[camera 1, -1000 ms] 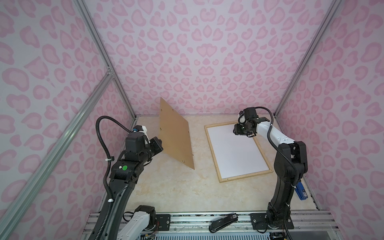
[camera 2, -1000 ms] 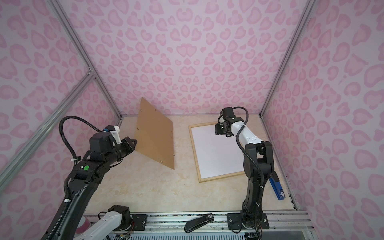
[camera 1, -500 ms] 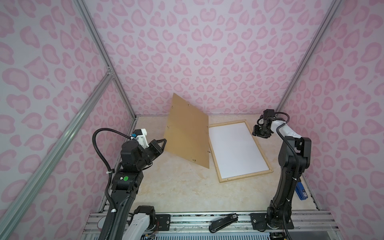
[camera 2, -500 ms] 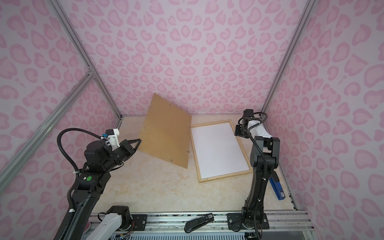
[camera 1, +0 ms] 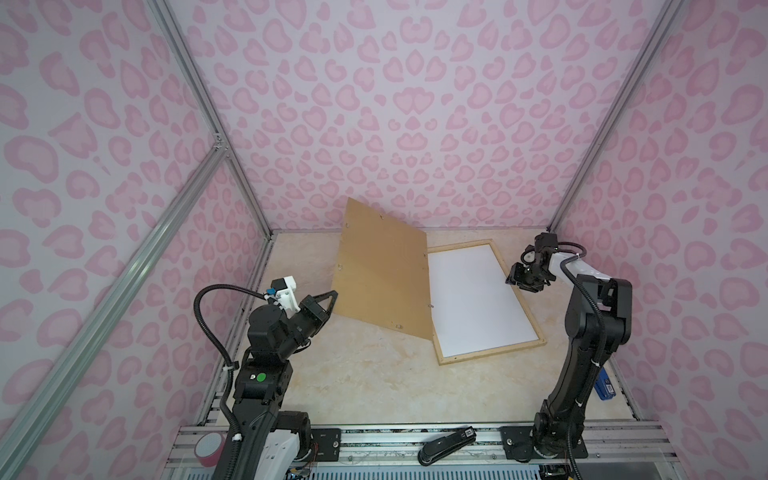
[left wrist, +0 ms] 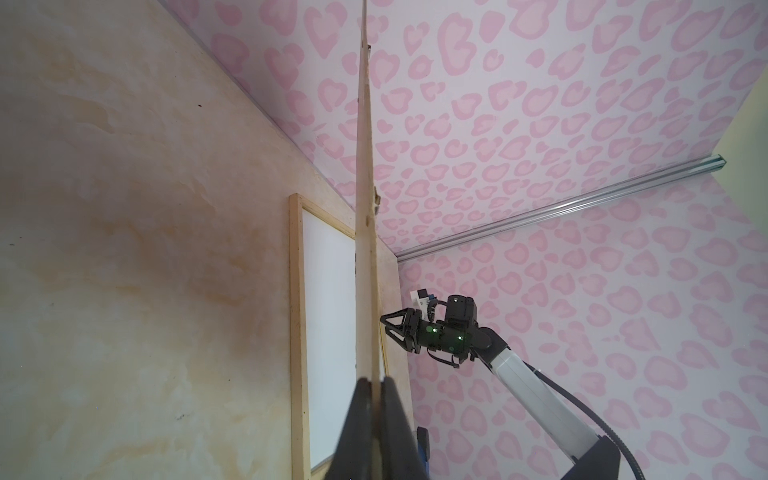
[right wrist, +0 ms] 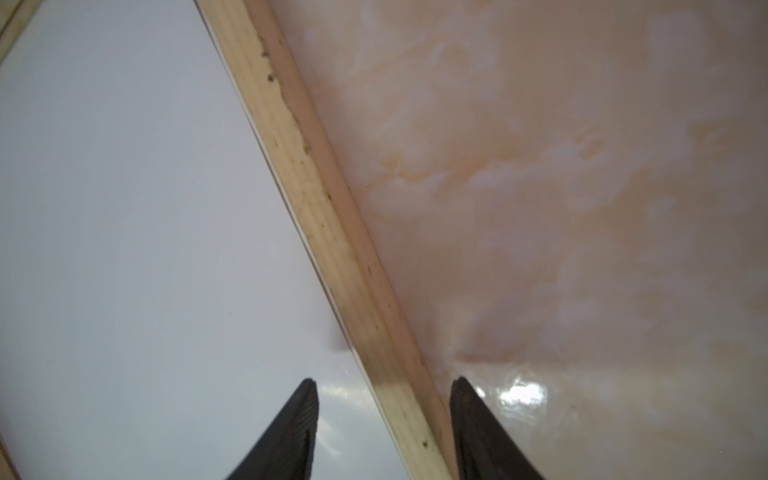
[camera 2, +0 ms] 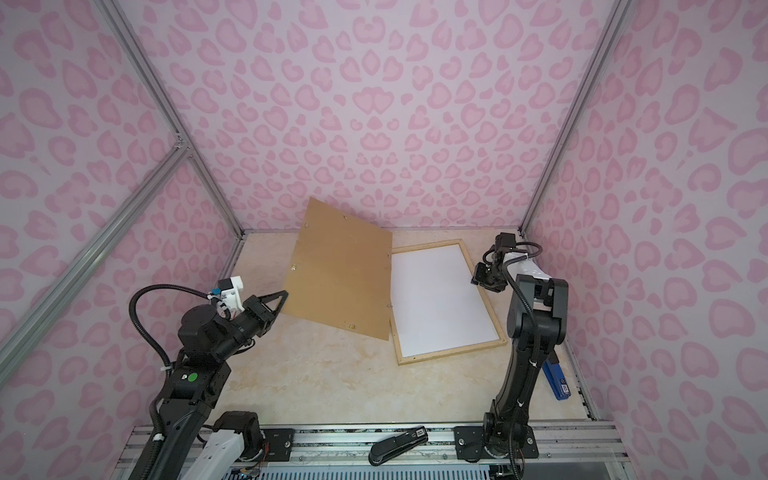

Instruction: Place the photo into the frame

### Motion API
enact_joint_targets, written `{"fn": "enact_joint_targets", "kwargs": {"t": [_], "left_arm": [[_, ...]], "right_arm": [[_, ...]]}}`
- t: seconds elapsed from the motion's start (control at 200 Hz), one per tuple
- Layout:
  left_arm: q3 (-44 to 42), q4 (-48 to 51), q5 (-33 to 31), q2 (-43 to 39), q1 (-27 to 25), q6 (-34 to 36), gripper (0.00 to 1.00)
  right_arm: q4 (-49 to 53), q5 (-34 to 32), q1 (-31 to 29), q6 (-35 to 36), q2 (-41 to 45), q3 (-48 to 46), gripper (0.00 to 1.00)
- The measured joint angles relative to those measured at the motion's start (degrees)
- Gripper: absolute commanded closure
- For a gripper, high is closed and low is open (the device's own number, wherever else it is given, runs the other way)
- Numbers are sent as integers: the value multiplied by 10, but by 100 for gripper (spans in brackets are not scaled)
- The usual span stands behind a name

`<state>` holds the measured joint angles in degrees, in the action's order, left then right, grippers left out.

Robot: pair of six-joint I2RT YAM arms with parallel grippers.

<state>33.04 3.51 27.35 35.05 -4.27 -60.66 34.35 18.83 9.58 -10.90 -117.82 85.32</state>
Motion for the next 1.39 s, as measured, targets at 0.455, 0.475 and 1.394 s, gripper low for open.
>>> {"fn": "enact_joint_targets", "kwargs": {"t": [0.455,0.475,1.394], "left_arm": [[-80,7,-64,-57,-55,-39,96],[-82,8,-66,-58,-56,-40,96],[-154,21,-126,-132,-115,-98,96]], "right_arm": [[-78,57,-29,-33,101,-160,47],[-82,59,-32,-35,106,-165,47],[-115,-23,-176,-68,211,-207,54]]}}
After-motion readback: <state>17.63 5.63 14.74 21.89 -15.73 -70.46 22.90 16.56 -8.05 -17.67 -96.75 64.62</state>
